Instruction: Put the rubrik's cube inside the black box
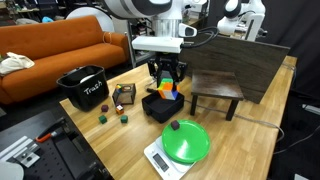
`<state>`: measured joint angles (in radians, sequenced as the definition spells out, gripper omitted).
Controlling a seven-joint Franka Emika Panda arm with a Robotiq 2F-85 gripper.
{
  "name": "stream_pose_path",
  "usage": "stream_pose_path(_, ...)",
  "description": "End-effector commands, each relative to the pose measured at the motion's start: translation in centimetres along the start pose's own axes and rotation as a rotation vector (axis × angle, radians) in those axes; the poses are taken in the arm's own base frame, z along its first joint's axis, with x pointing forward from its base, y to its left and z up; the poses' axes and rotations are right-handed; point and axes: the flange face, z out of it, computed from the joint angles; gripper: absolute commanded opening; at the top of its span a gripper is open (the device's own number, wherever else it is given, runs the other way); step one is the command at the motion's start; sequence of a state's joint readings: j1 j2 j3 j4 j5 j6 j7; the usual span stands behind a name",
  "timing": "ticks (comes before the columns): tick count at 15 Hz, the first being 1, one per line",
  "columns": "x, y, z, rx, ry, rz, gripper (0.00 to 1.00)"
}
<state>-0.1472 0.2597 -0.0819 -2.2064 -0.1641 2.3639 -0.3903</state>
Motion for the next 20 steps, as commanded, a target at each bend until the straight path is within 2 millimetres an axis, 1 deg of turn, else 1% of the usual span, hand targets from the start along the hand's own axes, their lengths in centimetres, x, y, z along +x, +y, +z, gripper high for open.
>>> stream_pose_path(1, 2.6, 0.5, 0.5, 0.065, 0.017, -0.055, 0.38)
stream_pose_path(4, 5.1, 0.0, 0.5, 0.107, 0.038, -0.092, 0.38)
stream_pose_path(7, 7.1, -0.8, 1.2, 0.128, 0.019, -0.111, 0.38)
stream_pose_path(10, 8.2, -1.5, 3.0, 0.163, -0.023, -0.12, 0.38)
stream_pose_path(13, 8.8, -2.4, 5.1, 0.2, -0.072, -0.124, 0.38)
stream_pose_path(15, 9.1, -2.8, 6.0, 0.219, -0.099, -0.122, 0.38)
stream_pose_path(16, 9.3, -2.8, 6.1, 0.228, -0.104, -0.118, 0.52)
stream_pose_path(17, 9.4, -2.8, 6.2, 0.234, -0.11, -0.114, 0.6)
stream_pose_path(18, 9.5, -2.7, 6.1, 0.237, -0.117, -0.103, 0.88)
stream_pose_path(19, 9.5, -2.6, 6.0, 0.239, -0.12, -0.094, 0.89)
stream_pose_path(20, 9.5, -2.6, 5.9, 0.236, -0.127, -0.084, 0.94)
